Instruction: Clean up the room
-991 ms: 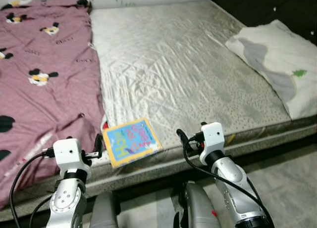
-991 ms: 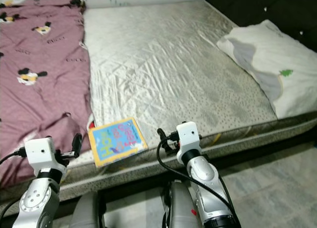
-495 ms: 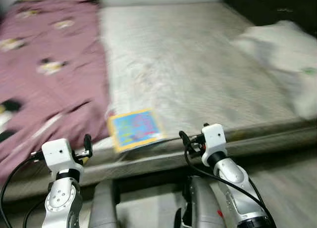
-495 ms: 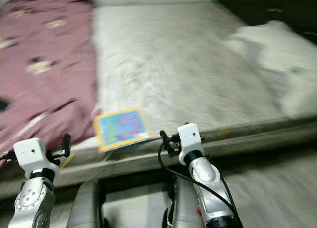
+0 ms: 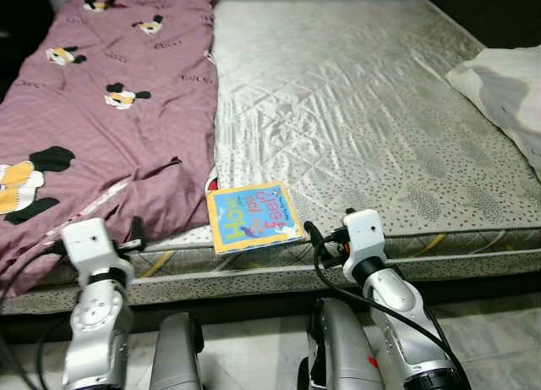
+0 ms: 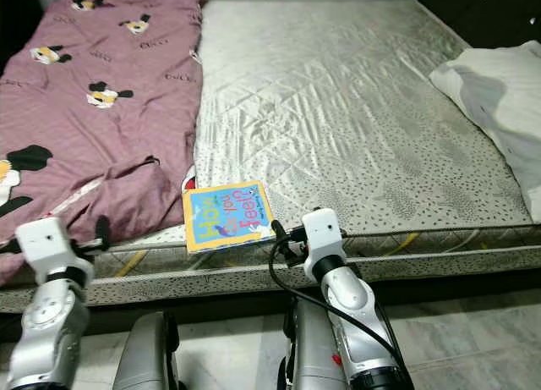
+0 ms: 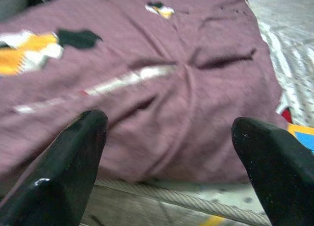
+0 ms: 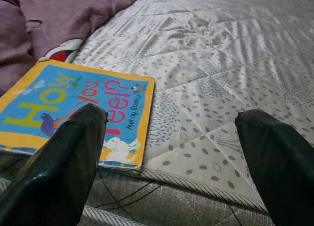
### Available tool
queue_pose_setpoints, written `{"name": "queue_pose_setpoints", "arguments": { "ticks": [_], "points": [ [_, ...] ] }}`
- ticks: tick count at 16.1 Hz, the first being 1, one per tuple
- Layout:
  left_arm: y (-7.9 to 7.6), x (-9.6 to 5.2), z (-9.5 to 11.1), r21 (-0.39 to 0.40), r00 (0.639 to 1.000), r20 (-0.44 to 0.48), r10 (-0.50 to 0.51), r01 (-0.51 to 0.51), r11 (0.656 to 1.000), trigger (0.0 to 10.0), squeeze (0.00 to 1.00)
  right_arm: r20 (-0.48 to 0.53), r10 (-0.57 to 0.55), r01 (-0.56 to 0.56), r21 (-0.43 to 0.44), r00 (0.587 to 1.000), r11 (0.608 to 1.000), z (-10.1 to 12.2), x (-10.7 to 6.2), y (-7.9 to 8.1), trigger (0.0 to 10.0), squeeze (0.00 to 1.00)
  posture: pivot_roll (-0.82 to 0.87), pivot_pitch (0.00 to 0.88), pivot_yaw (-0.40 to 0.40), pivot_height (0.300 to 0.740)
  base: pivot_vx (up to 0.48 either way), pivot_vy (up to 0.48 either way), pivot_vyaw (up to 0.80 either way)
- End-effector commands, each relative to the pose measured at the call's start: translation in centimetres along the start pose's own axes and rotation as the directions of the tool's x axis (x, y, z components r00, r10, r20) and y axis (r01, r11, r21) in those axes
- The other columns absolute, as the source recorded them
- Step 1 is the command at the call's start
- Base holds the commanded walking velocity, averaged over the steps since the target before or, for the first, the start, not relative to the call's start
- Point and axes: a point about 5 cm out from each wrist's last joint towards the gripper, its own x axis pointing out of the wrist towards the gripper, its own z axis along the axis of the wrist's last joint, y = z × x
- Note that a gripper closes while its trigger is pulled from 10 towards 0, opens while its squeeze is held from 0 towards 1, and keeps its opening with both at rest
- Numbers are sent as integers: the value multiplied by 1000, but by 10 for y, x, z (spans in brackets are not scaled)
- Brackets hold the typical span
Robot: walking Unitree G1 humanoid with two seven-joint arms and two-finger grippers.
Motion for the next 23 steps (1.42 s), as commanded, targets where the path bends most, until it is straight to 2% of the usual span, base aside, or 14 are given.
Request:
{"name": "queue_pose_setpoints", "arguments": {
  "ticks": [1,4,8,11,15,18,20,23],
  "points": [
    [-5,-2,-4,-9,999,-9,-36,36,999,10000,0,-7,-15,15,12,1000,1000,-2,-2,-2,10000,0,-13,105,-23,551,0,0,0],
    [-17,-6,-2,-8,996,7,-86,86,996,10000,0,-11,-13,13,19,1000,1000,-2,-1,-3,10000,0,-10,105,-26,551,0,0,0],
    [-17,-5,-4,-9,996,5,-87,87,996,10000,0,-23,-22,22,25,1000,999,-4,0,-3,10000,0,-7,110,-24,551,0,0,-778],
    [-15,-5,-3,-7,999,12,-44,44,999,10000,0,-17,-23,23,20,1000,1000,-3,0,-3,10000,0,-11,114,-21,551,0,0,-177],
    [-3,-3,-6,-35,997,-11,78,-79,996,10000,0,-16,-17,17,23,1000,1000,-3,0,-2,10000,0,-12,115,-22,551,0,0,0],
    [-2,-5,-8,-35,995,-19,94,-95,995,10000,0,-16,-5,5,19,1000,1000,-3,0,-1,10000,0,-13,117,-23,541,0,0,0],
    [-3,-1,-14,-39,995,-67,79,-82,996,10000,0,-15,-6,6,18,1000,1000,-3,0,-1,10000,0,-13,120,-25,531,0,0,0],
    [-7,7,-13,-54,995,-84,49,-54,997,10000,0,-15,-12,12,7,1000,1000,-2,0,-3,10000,0,-13,120,-25,531,0,0,0]
  ]
}}
